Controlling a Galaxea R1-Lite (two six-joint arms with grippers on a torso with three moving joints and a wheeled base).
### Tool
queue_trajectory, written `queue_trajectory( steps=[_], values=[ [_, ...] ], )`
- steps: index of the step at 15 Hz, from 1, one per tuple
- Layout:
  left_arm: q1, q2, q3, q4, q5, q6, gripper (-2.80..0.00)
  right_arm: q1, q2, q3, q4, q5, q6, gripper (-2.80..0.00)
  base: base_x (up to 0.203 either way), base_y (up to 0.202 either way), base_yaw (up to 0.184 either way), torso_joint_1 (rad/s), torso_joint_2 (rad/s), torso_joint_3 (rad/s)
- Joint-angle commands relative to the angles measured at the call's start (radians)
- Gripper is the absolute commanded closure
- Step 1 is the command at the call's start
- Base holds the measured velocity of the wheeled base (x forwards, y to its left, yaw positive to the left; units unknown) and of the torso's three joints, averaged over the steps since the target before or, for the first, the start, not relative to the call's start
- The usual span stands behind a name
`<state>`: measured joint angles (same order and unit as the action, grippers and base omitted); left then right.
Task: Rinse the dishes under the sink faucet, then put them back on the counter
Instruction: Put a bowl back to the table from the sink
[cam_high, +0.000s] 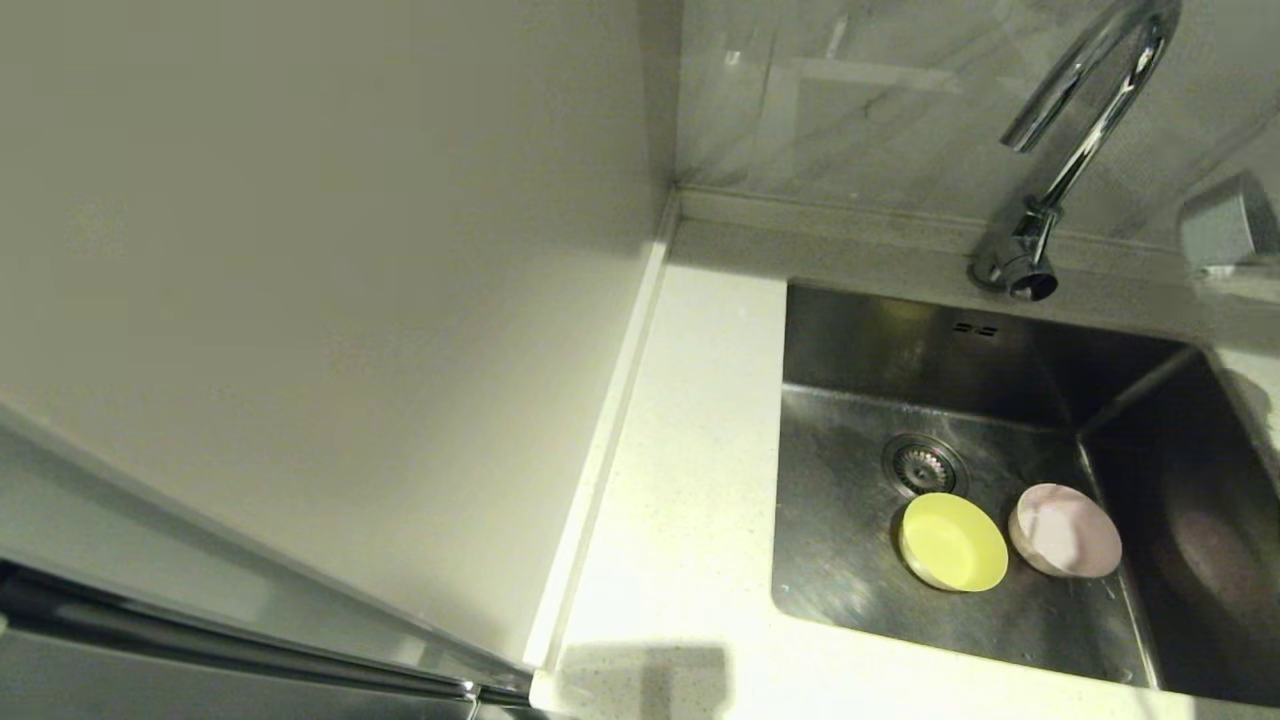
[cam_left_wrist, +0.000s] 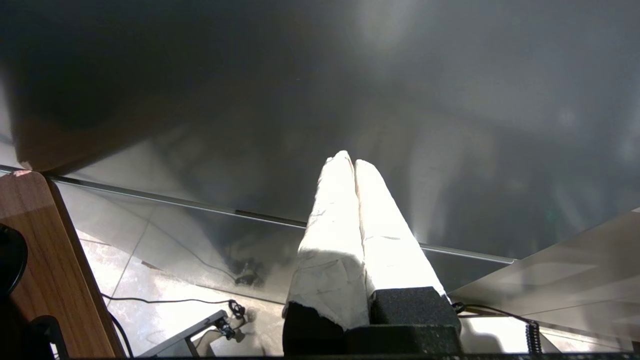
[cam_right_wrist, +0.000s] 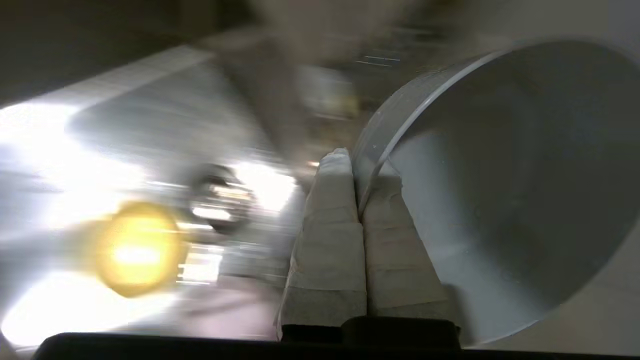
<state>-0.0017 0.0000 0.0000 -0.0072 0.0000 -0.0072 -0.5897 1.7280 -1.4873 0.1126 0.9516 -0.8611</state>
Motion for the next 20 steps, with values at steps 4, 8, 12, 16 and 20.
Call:
queue_trajectory(
  steps=[4, 8, 12, 16, 20],
  values=[
    [0.000, -0.001, 0.003, 0.000, 0.000, 0.000, 0.00, -0.062, 0.097, -0.108, -0.104, -0.195, -0.091, 0.00, 0.000, 0.000, 0.000, 0.000, 0.00, 0.000],
    [0.000, 0.000, 0.003, 0.000, 0.000, 0.000, 0.00, -0.117, 0.134, -0.215, 0.081, -0.280, -0.243, 0.00, 0.000, 0.000, 0.000, 0.000, 0.00, 0.000],
    [0.000, 0.000, 0.003, 0.000, 0.000, 0.000, 0.00, -0.127, 0.174, -0.281, 0.291, -0.511, -0.410, 0.00, 0.000, 0.000, 0.000, 0.000, 0.00, 0.000],
    [0.000, 0.000, 0.003, 0.000, 0.000, 0.000, 0.00, -0.127, 0.200, -0.269, 0.360, -0.612, -0.487, 0.00, 0.000, 0.000, 0.000, 0.000, 0.00, 0.000],
    [0.000, 0.000, 0.003, 0.000, 0.000, 0.000, 0.00, -0.134, 0.241, -0.271, 0.368, -0.693, -0.487, 0.00, 0.000, 0.000, 0.000, 0.000, 0.00, 0.000]
  ],
)
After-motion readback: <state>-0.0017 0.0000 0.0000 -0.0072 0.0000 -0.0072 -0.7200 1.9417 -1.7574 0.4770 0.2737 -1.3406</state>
